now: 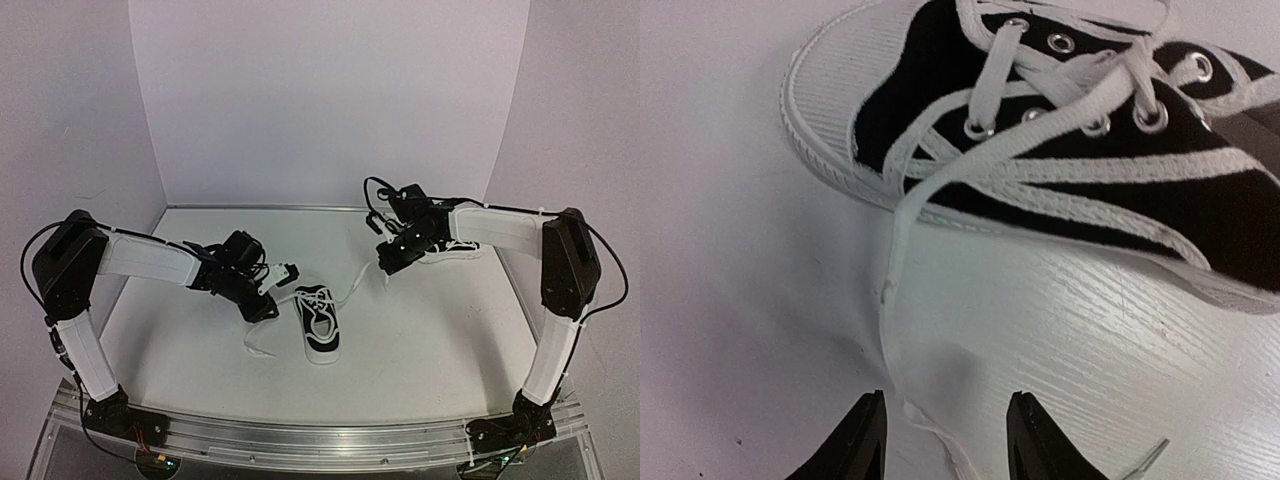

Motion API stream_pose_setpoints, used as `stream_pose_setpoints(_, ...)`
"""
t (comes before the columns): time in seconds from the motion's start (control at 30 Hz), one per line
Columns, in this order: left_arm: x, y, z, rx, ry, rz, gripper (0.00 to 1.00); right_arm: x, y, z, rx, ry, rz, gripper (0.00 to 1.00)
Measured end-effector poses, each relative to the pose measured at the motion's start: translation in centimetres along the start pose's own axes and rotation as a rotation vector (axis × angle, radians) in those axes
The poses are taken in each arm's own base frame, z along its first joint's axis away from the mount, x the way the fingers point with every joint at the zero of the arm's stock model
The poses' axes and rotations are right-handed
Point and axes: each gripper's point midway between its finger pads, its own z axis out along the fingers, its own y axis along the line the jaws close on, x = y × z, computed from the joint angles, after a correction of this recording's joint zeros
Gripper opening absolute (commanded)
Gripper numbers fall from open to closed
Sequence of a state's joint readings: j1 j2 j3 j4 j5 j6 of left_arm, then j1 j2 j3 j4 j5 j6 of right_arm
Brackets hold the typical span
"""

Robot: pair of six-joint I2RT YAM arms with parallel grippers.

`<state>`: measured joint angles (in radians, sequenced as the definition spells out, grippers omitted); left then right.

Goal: Tie the shoes

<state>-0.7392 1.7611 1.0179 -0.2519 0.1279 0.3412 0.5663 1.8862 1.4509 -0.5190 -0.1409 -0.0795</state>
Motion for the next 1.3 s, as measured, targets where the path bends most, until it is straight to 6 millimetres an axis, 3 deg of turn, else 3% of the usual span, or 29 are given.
stream_pose_setpoints(0.13,-1.2,0.8,0.7,-0.012,-0.023,-0.001,0.36,0.0,0.0,0.0,-0.003,0.000,0.000,0.00)
stream_pose_setpoints(0.3,-1.6,1.7,1.8,-0.010,-0.031,0.003,0.12,0.0,0.0,0.0,-0.003,0.000,0.000,0.00)
stream_pose_setpoints(0.37,-1.4,1.7,2.1,0.000,-0.028,0.001,0.08,0.0,0.0,0.0,-0.002,0.000,0.000,0.00)
stream_pose_setpoints(0.43,-1.3,1.7,2.3,0.008,-0.028,0.007,0.06,0.0,0.0,0.0,-0.002,0.000,0.000,0.00)
stream_pose_setpoints(0.57,-1.7,1.6,2.2,0.016,-0.048,0.007,0.15,0.0,0.0,-0.1,-0.002,-0.002,0.001,0.00)
stream_pose_setpoints(0.73,-1.6,1.4,2.4,0.025,-0.047,0.013,0.02,-0.1,0.0,-0.2,-0.002,-0.004,0.001,0.00)
stream_pose_setpoints(0.93,-1.5,1.1,2.7,0.042,-0.046,0.020,0.00,-0.2,-0.1,-0.3,-0.007,-0.008,0.005,0.00)
stream_pose_setpoints(1.1,-3.6,0.0,1.1,0.072,-0.143,0.026,0.00,-0.4,-0.3,-0.6,-0.017,-0.017,0.012,0.00)
stream_pose_setpoints(1.3,-8.9,-4.2,-3.6,0.138,-0.379,0.112,0.00,-0.8,-0.1,-0.8,-0.042,-0.029,0.018,0.00)
